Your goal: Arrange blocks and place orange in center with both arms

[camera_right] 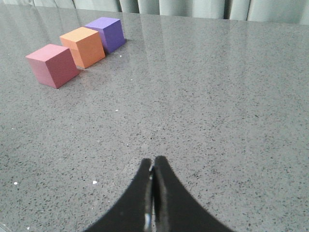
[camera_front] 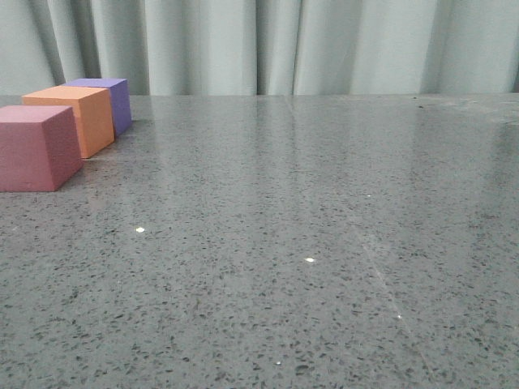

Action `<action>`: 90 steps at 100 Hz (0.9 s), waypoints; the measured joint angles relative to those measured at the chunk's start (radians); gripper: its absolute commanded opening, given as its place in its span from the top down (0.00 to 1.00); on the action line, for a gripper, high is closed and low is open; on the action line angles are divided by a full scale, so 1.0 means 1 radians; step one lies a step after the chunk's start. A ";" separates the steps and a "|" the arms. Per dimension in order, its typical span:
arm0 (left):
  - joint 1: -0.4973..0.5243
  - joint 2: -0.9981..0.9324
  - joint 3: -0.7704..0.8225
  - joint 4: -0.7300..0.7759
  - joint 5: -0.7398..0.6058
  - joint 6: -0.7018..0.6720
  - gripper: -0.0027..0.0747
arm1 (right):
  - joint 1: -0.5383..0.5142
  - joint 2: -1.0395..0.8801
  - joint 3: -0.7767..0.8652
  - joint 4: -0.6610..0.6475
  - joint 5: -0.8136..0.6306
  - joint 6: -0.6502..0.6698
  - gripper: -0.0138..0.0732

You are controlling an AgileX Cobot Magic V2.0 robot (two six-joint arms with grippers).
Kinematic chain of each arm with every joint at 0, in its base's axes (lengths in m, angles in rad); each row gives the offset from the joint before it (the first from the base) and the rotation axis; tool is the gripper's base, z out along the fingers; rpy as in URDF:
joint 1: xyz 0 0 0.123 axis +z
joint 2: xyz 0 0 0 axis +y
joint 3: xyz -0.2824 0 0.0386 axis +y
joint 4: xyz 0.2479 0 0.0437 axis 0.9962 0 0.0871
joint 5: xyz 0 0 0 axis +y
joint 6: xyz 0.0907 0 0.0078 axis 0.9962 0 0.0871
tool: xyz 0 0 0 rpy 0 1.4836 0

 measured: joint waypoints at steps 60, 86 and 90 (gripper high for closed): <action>0.107 -0.197 0.230 -0.007 -0.144 0.071 0.99 | 0.000 -0.002 0.000 0.000 0.000 0.000 0.98; 0.107 -0.197 0.230 -0.007 -0.140 0.071 0.99 | 0.000 -0.002 0.000 0.000 0.000 0.000 0.98; 0.107 -0.197 0.230 -0.007 -0.140 0.071 0.99 | 0.000 -0.002 0.000 0.000 0.000 0.000 0.98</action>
